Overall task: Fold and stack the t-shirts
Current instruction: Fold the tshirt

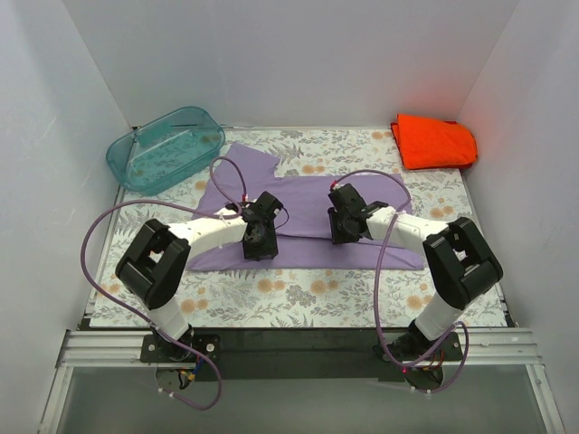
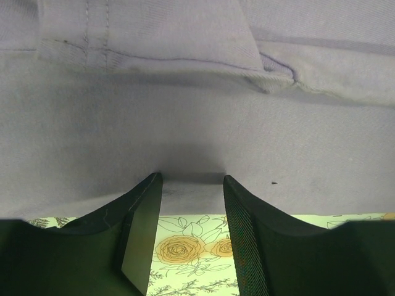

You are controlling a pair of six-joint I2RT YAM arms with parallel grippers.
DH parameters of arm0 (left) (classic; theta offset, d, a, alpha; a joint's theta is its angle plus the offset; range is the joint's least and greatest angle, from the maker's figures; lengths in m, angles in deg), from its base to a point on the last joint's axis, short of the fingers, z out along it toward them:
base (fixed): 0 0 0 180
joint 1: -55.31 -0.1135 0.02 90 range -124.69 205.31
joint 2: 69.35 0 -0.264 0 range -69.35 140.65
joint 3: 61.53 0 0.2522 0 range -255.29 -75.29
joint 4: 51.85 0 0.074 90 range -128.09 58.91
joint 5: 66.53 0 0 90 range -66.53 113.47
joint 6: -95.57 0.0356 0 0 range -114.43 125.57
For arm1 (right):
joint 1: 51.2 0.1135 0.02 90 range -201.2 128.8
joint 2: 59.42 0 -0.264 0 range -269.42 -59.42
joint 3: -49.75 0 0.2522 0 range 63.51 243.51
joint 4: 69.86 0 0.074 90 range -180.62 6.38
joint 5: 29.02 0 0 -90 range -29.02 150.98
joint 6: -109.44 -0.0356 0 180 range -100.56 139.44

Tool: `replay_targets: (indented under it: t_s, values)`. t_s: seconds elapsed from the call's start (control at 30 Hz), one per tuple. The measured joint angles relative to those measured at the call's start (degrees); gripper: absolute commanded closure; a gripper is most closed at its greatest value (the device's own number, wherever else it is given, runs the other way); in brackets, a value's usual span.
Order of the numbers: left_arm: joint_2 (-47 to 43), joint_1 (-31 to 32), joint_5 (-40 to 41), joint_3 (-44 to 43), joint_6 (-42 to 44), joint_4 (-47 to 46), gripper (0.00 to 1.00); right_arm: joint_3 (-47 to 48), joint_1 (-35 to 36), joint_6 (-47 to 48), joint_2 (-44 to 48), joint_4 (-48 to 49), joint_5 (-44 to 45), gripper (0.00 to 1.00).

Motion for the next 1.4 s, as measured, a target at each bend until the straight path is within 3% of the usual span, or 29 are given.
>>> replay_targets:
  t_s: [0.3,0.67,0.93,1.03,1.2,1.3,1.4]
  values:
    - [-0.74,0.04,0.20,0.79,0.17,0.26,0.57,6.54,-1.14,3.98,-5.90,0.33,4.68,0.63]
    - [-1.97,0.31,0.24,2.03,-0.07,1.73,0.58,12.02,-10.14,10.01,-9.40,0.66,9.46,0.60]
    - [-2.71,0.31,1.09,2.23,-1.14,3.45,0.58,1.51,-12.24,9.35,6.25,0.15,5.53,0.60]
    - [-4.87,0.28,2.95,2.62,-2.29,5.05,0.57,-3.48,-16.17,7.85,12.74,0.09,1.88,0.60]
    - [-12.48,-2.16,5.57,2.99,-4.57,5.75,0.46,-8.87,-23.45,6.32,18.29,-0.87,-3.78,0.58]
    - [-16.83,-6.23,5.92,3.89,-5.42,3.89,0.36,-9.49,-23.74,6.05,19.08,-1.40,-8.35,0.50]
    - [-18.25,-11.30,4.61,5.29,-5.90,0.70,0.35,-9.55,-23.61,5.70,19.41,-1.70,-12.37,0.44]
